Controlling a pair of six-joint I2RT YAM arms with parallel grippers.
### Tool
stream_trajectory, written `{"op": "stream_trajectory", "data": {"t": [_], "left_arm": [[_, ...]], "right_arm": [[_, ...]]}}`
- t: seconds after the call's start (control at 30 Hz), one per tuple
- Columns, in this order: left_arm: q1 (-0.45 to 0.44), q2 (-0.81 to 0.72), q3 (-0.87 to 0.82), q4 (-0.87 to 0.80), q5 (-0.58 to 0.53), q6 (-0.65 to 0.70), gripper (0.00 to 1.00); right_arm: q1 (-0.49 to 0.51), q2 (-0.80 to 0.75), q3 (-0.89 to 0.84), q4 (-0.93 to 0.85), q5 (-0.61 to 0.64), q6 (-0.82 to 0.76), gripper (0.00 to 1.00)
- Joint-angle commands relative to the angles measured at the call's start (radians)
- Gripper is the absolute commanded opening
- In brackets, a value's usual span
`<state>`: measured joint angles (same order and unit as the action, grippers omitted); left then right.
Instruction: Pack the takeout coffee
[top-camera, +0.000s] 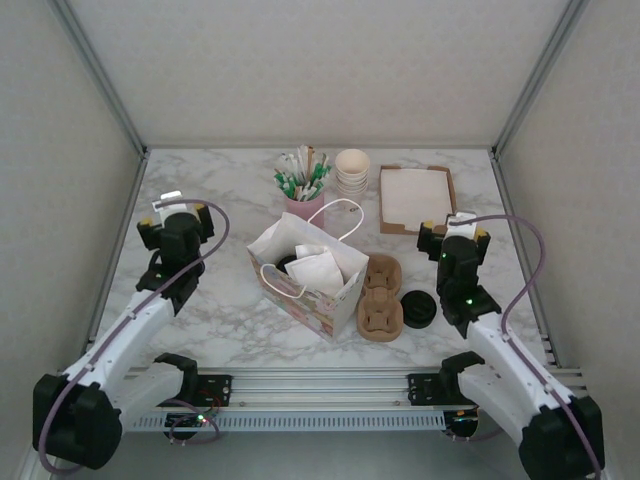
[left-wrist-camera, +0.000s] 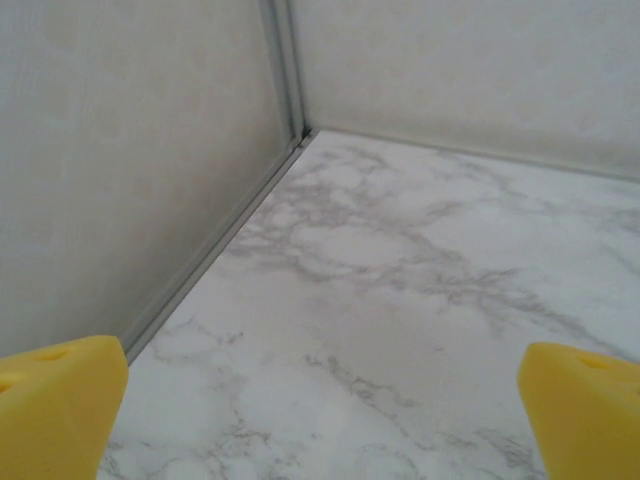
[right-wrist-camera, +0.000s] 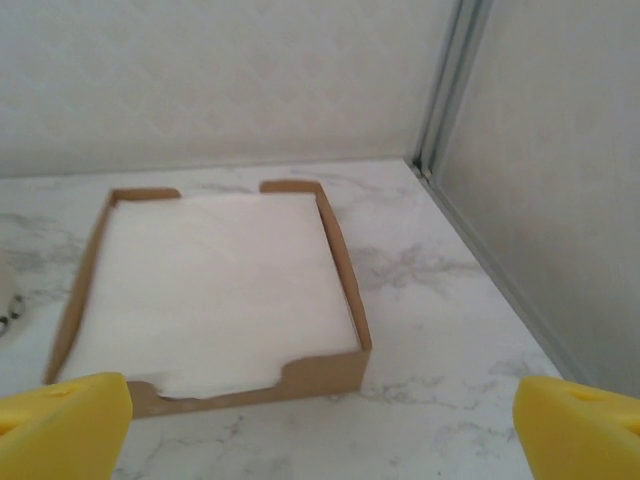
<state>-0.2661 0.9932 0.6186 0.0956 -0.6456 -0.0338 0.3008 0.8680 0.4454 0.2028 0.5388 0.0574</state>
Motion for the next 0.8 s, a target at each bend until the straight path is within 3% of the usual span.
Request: {"op": "stream_trajectory", "data": {"t": [0.0,0.43,0.77], "left_arm": [[0.037,0.039,-0.063,0.131,0.003,-0.058,1.00],[0.105,0.299,-0.167,0.437,0.165,0.013,1.00],[0.141,0.506,-0.182,0.676,0.287,0.039,1.00]], "right_arm": [[-0.064,0.093,-0.064,0.172,-0.074,0.068,0.99],[-0.105,0.483,-0.060,0.443,-0.080,-0.011,0.99],[-0.114,0.539,-0.024,0.464,-0.118,-0.037,0.99]]}}
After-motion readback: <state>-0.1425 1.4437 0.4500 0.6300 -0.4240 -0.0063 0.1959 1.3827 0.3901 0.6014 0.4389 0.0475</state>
